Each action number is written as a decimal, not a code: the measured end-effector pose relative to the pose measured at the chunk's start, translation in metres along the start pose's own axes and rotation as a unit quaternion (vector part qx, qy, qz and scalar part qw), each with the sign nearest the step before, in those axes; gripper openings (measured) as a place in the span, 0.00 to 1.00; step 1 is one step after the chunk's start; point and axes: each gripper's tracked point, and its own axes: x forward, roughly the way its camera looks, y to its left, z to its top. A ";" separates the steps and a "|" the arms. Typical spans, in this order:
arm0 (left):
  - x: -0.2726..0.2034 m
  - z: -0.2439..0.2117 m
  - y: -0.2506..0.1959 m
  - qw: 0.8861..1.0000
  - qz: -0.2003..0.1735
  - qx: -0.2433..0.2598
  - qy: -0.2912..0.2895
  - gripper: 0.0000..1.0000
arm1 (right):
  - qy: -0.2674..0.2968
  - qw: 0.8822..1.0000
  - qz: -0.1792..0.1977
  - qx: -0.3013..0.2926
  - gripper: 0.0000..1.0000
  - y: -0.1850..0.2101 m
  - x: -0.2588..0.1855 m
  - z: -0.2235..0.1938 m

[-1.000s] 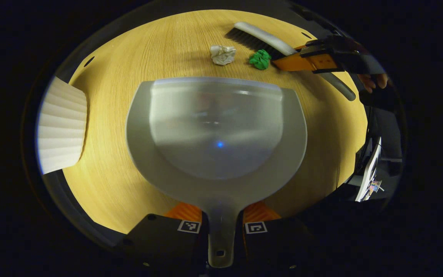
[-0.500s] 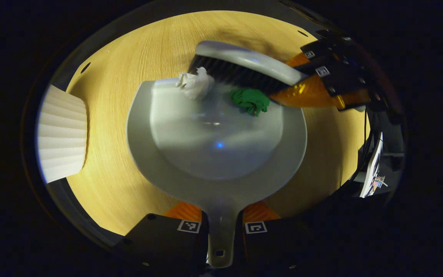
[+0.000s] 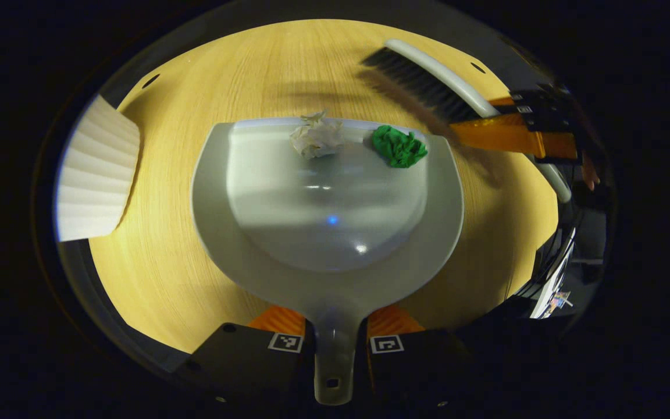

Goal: Pick up the small broom and dustpan from the desktop, sweep the trash into the dustpan with the broom, and then empty the trash into the garbage bin.

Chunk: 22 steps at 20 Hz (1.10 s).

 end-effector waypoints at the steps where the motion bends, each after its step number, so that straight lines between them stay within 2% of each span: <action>1: -0.002 -0.001 -0.001 1.000 0.000 -0.004 0.000 0.28 | 0.005 1.000 -0.008 0.018 0.25 -0.002 -0.004 -0.010; 6: -0.008 0.002 -0.014 0.999 0.015 -0.033 -0.004 0.28 | 0.035 0.991 -0.067 0.109 0.25 -0.018 -0.017 -0.066; 10: -0.008 0.005 -0.018 0.998 0.016 -0.054 0.002 0.27 | 0.062 0.973 -0.079 0.206 0.25 0.008 -0.028 -0.105; 15: -0.007 0.009 -0.023 0.997 0.004 -0.071 -0.001 0.28 | 0.066 0.949 -0.090 0.296 0.25 0.029 -0.023 -0.119; 17: -0.009 0.013 -0.020 0.998 -0.002 -0.066 -0.015 0.27 | 0.067 0.946 -0.084 0.304 0.25 0.032 -0.023 -0.126; 19: -0.024 0.018 -0.014 0.998 0.009 -0.045 -0.038 0.27 | 0.062 0.949 -0.086 0.298 0.25 0.032 -0.015 -0.133; 22: -0.054 0.026 -0.022 0.997 -0.011 -0.031 -0.071 0.27 | 0.056 0.951 -0.098 0.287 0.26 0.025 -0.012 -0.137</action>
